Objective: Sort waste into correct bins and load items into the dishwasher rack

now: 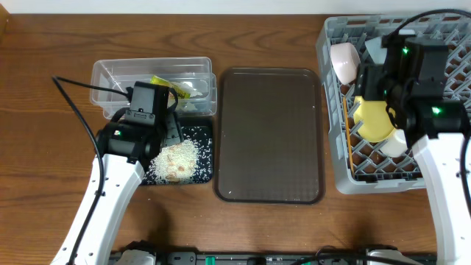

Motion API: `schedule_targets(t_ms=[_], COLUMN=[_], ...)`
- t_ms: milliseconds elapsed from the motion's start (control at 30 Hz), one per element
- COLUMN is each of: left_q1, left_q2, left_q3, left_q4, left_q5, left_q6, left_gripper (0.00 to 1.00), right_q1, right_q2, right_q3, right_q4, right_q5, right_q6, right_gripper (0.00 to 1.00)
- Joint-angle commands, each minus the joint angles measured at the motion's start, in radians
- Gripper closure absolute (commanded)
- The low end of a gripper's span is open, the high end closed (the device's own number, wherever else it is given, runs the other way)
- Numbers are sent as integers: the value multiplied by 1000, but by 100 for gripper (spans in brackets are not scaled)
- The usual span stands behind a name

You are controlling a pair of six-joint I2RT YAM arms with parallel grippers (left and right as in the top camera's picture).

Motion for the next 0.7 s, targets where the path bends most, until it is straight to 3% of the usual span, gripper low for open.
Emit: schedule_targets(t_ms=[0, 67, 300, 433, 533, 600, 667], left_q1=[5, 5, 5, -10, -37, -44, -43], left_q2=[6, 5, -60, -254, -444, -567, -672], left_q3=[8, 8, -20, -113, -199, -251, -284], left_q4=[-26, -90, -228, -175, -119, -103, -93], left_q5=[100, 108, 108, 108, 108, 108, 108], left_q6=[116, 116, 108, 108, 99, 66, 59], left_gripper=[26, 26, 26, 26, 25, 15, 14], right_q1=[-6, -6, -6, 5, 12, 11, 11], right_q2=[2, 1, -52, -192, -335, -439, -537], right_q3=[-6, -23, -151, -321, -447, -513, -562], right_q4=[-65, -108, -185, -107, -31, -6, -2], right_q5=[-142, -78, -58, -58, -54, -40, -10], right_q6=[22, 95, 147, 154, 149, 149, 149], right_gripper=[22, 18, 14, 1, 1, 1, 1])
